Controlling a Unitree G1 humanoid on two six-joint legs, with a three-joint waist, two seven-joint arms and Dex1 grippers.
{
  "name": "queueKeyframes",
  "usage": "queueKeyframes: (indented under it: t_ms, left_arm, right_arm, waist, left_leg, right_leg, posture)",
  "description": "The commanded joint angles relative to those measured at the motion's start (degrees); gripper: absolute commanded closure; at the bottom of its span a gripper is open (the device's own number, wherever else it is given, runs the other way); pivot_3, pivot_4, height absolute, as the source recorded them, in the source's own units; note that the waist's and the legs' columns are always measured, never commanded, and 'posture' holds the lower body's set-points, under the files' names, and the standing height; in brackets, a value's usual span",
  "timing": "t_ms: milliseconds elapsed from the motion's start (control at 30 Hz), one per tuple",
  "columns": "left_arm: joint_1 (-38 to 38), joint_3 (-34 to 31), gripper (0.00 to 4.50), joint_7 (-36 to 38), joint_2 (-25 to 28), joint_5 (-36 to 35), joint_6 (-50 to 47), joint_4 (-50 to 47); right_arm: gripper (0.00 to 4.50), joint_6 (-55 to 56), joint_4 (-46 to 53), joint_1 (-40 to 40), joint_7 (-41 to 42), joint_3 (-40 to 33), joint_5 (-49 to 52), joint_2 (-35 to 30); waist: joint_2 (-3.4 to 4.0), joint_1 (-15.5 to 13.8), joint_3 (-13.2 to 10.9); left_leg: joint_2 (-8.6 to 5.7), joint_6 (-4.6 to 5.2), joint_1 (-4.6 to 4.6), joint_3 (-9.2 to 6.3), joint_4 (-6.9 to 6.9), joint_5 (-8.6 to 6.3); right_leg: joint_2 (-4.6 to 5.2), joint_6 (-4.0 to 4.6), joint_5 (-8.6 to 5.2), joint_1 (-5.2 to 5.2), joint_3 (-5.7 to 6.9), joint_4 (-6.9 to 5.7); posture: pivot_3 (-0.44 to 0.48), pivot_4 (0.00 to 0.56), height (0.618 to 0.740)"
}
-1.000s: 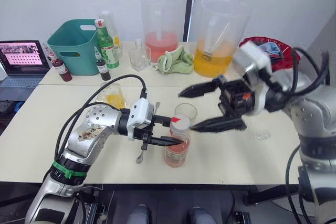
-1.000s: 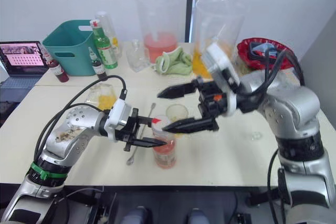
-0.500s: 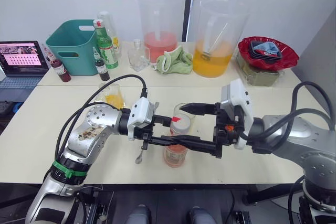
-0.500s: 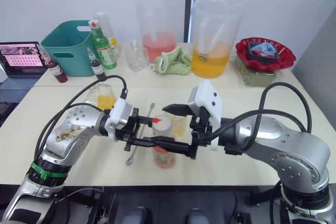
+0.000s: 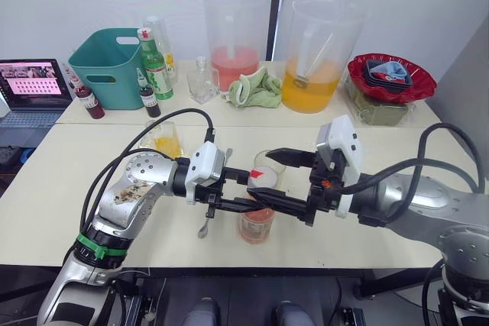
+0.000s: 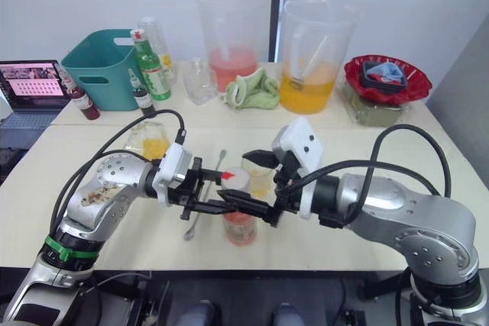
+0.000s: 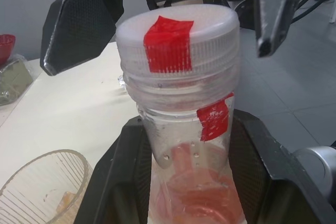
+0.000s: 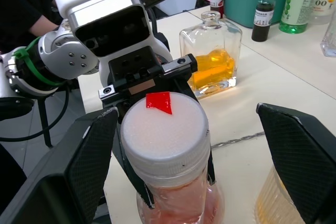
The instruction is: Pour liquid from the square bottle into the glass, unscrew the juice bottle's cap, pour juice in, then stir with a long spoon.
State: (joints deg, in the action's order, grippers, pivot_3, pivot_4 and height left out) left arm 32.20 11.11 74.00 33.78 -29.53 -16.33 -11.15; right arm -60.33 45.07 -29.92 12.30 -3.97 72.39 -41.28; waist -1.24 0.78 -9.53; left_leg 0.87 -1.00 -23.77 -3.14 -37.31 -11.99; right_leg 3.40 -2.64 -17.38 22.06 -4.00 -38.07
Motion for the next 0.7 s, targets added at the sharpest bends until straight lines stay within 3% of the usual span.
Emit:
queueKeyframes:
  t_ms: [33, 700]
  left_arm:
    - [-0.93, 1.11, 2.55, 0.29, 0.50, 2.26, 0.07, 1.30]
    - [-0.95, 1.26, 2.55, 1.15, 0.59, 2.78, 1.27, 2.75]
  right_arm:
    - [0.05, 1.26, 2.19, 0.04, -2.10, -0.09, 1.65, -0.59]
    - [0.05, 3.75, 3.05, -0.18, -3.66, 0.88, 3.38, -2.78]
  waist:
    - [0.00, 0.00, 0.00]
    - [0.00, 0.01, 0.00]
  left_leg:
    - [0.00, 0.00, 0.00, 0.00, 0.00, 0.00]
    - [0.00, 0.00, 0.00, 0.00, 0.00, 0.00]
  right_leg:
    - [0.00, 0.00, 0.00, 0.00, 0.00, 0.00]
    - [0.00, 0.00, 0.00, 0.00, 0.00, 0.01]
  posture:
    - [0.000, 0.150, 0.740]
    - [0.000, 0.150, 0.740]
